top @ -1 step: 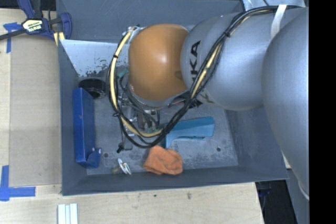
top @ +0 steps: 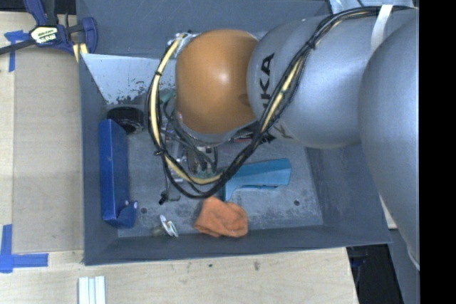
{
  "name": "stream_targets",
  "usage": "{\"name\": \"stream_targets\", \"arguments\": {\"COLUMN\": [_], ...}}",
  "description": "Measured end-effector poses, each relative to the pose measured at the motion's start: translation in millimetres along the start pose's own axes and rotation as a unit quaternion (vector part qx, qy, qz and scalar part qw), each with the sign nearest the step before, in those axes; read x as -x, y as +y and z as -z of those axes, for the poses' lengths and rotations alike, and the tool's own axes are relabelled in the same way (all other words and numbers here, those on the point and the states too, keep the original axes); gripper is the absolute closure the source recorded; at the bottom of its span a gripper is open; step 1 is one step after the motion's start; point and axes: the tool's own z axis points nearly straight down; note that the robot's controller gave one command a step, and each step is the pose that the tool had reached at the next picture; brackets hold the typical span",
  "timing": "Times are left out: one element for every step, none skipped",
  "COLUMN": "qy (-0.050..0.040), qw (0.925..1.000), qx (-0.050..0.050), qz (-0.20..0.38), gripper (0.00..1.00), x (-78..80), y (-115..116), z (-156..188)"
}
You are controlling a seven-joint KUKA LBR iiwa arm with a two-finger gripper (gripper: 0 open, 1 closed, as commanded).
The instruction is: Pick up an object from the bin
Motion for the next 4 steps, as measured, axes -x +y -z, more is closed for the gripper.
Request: {"name": "stream_targets", "arguments": {"qy": [-0.0030,-0.0021,0.0022,0.0008], "qw": [0.9993,0.9934,0.9947,0.9914], "qx": [0.001,0.000,0.000,0.000], "qz": [0.036,0.115,0.102,0.131], "gripper": [0.00,0.00,0.00,0.00], "x": [-9.5,-13.6,-23.5,-17.5], "y": [-18,-60,-87,-108], "z": [-28,-94,-104,-68]}}
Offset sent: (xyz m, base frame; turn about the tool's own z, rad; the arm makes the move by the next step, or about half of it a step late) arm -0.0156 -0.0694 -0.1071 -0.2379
